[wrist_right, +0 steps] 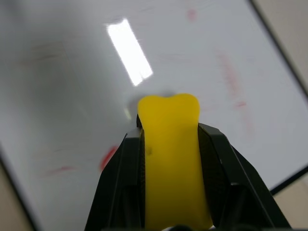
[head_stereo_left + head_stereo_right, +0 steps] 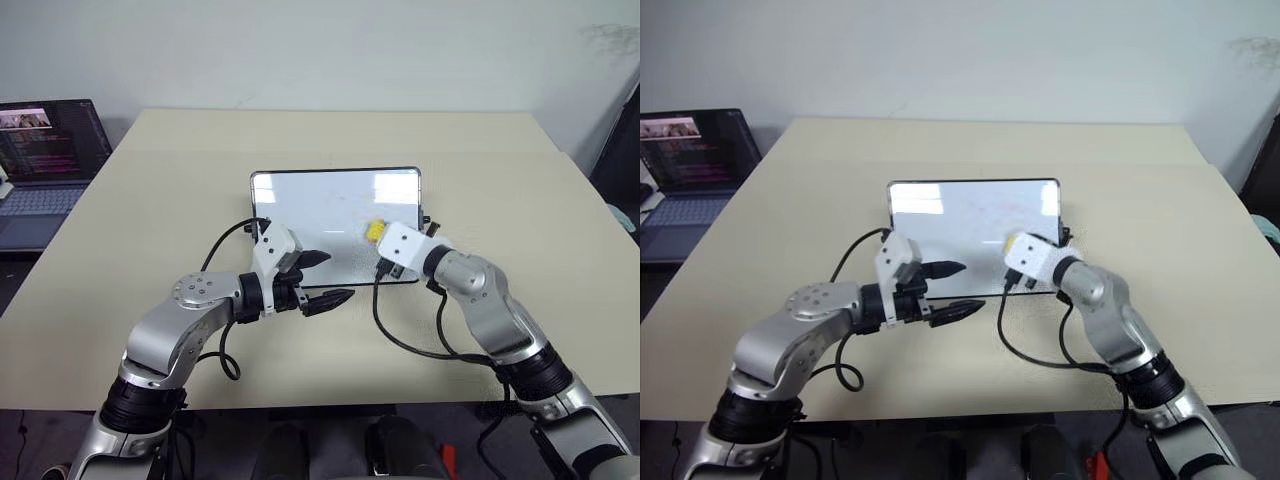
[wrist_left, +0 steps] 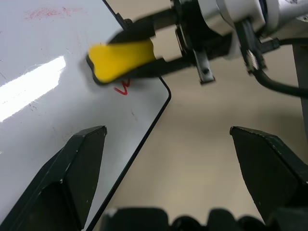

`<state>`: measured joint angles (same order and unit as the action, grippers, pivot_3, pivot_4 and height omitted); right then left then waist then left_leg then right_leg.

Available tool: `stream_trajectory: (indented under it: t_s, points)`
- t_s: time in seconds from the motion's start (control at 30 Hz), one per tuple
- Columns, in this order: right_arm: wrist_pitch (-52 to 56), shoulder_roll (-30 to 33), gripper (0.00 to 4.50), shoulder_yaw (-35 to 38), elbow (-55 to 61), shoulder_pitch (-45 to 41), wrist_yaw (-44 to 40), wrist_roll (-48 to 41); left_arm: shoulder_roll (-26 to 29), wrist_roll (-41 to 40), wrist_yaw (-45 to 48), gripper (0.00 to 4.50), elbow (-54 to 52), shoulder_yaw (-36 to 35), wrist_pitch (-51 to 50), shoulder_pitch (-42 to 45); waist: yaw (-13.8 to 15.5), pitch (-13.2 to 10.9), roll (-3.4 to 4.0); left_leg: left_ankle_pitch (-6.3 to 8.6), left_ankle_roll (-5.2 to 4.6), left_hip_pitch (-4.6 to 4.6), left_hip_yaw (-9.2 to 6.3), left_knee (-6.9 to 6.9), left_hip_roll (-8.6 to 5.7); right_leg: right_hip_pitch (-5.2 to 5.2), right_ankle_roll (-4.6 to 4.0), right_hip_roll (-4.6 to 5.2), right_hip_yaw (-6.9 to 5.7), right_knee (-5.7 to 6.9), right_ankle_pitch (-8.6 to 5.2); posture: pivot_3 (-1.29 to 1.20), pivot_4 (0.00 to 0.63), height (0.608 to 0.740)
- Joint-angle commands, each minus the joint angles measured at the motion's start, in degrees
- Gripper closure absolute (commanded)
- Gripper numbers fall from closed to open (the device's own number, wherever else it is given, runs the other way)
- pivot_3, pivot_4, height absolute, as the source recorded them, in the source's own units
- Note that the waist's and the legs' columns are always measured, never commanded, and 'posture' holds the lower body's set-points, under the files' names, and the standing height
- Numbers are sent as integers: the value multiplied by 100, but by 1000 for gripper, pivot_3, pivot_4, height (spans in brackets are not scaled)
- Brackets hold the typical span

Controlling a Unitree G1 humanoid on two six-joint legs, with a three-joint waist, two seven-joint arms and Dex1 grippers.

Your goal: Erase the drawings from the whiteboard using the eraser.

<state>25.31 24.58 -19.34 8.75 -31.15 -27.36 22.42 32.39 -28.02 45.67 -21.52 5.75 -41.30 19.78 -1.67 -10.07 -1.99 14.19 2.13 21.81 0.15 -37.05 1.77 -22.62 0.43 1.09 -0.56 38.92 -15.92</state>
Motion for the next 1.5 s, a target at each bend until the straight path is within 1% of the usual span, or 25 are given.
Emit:
stream_trajectory:
  t_s: [0.03,0.17,0.37,0.47,0.57,0.7,0.9,0.97,1.07,1.2,1.33,1.37,1.43,1.5]
  points:
    - [-38,13,3306,284,-156,-128,343,152,20,-85,7,0,-201,-49,19,-15,2,0,0,0,0,3,0,1,0,-1,0,0,0,-2,0,0,150,740]
    - [-86,16,3307,322,-207,-134,383,154,17,-97,1,0,-227,-54,8,-37,3,0,0,1,0,10,2,6,0,-5,2,3,1,-6,-2,0,150,740]
    - [193,80,3308,-109,137,255,-560,-102,14,-93,-9,0,-235,-61,-3,-38,0,0,0,2,-1,9,0,7,1,-5,2,3,-1,-7,-3,0,150,740]
    - [259,87,3308,-155,229,350,-710,-110,12,-90,-12,0,-239,-66,-6,-41,-16,0,0,2,-1,6,2,7,3,-4,2,3,0,-7,-4,0,150,740]
    - [241,89,3308,-131,224,311,-683,-69,22,-97,-9,0,-239,-79,-17,-39,-12,0,0,1,-1,2,1,5,3,-2,1,3,-1,-4,-3,0,150,740]
    - [150,-72,3308,310,157,144,-349,-266,34,-81,3,0,-207,-81,-2,-37,-12,-1,0,1,-1,1,1,5,2,-1,1,3,-1,-4,-3,0,150,740]
    - [742,-527,3309,1454,698,371,-566,-1615,164,-34,85,0,-171,-106,60,-106,5,-5,0,2,0,17,-1,10,4,-10,1,3,-2,-8,-4,0,150,740]
    - [1034,-627,3326,1927,1080,553,-734,-2247,232,-29,122,0,-154,-119,96,-140,9,-6,2,3,0,32,0,11,3,-26,2,4,-2,-9,-4,0,150,740]
    - [1204,-400,3326,2392,1737,1066,-1082,-2927,345,10,198,0,-120,-133,168,-228,18,-7,3,4,0,85,-6,10,2,-70,-12,4,-7,-7,4,0,150,740]
    - [1202,82,3326,2723,2417,1939,-1394,-3414,513,75,331,0,-93,-81,307,-414,24,-8,5,18,-1,91,-5,12,0,-71,-7,7,-8,-21,-3,0,150,740]
    - [797,761,3326,2742,2757,2954,-1639,-3295,639,212,581,0,-74,100,570,-537,29,-8,6,21,-3,93,-3,10,-4,-70,-5,6,-8,-27,-5,0,150,740]
    - [687,867,3326,2744,2793,3147,-1640,-3264,642,223,609,0,-56,123,600,-542,29,-8,5,21,-3,90,-3,10,-6,-69,13,6,-8,-26,-16,0,150,740]
    - [305,1132,3326,2698,2795,3563,-1590,-2989,657,348,688,0,49,222,750,-535,32,-8,6,21,-3,90,-2,8,-6,-68,19,4,-8,-23,-20,0,150,740]
    - [28,1302,3326,2618,2711,3796,-1451,-2704,660,433,765,0,163,288,856,-509,21,-8,5,21,-3,84,1,7,-5,-66,20,3,-6,-19,-20,0,150,740]
